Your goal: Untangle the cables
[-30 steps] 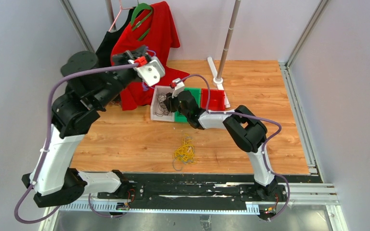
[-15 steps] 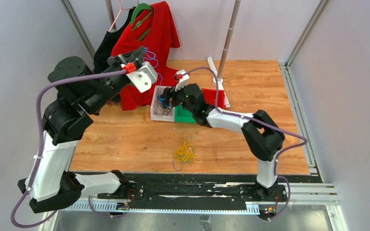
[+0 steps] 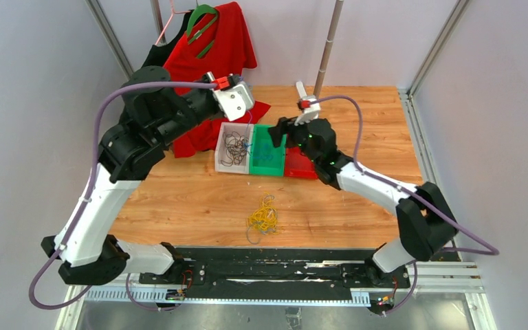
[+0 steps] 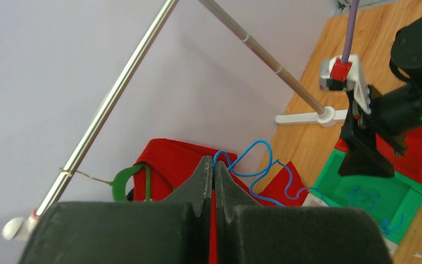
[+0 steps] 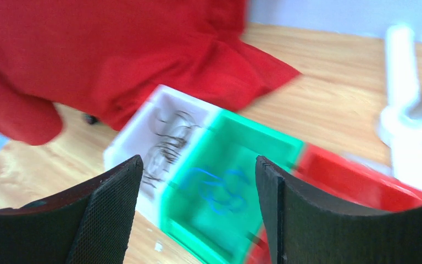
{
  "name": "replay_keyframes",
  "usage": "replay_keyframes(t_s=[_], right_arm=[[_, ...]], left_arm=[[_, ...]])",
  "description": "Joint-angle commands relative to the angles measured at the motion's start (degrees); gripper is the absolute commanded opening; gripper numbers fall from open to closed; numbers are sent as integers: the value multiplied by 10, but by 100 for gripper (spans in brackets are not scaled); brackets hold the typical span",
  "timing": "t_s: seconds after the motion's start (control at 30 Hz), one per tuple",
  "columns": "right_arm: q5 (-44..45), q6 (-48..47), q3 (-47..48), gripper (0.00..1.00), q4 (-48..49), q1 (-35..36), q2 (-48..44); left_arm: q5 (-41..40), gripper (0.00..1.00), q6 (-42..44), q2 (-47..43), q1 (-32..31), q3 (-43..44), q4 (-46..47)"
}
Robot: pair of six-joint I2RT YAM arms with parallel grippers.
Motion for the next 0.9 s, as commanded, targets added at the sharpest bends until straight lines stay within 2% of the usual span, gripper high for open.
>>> replay_keyframes(t_s=[0.0,0.37,0.87], right_arm=[[71,12,-69,75,-30,-43,-77],[167,19,-213,74,-36,-69,-227],[170,52,-353,71,-36,-69,-374]], left_arm=[[13,0,-23,24,-5,-31,41],[3,0,10,72,-5,-138,118],[-83,0,70,182,-4,-182,179]])
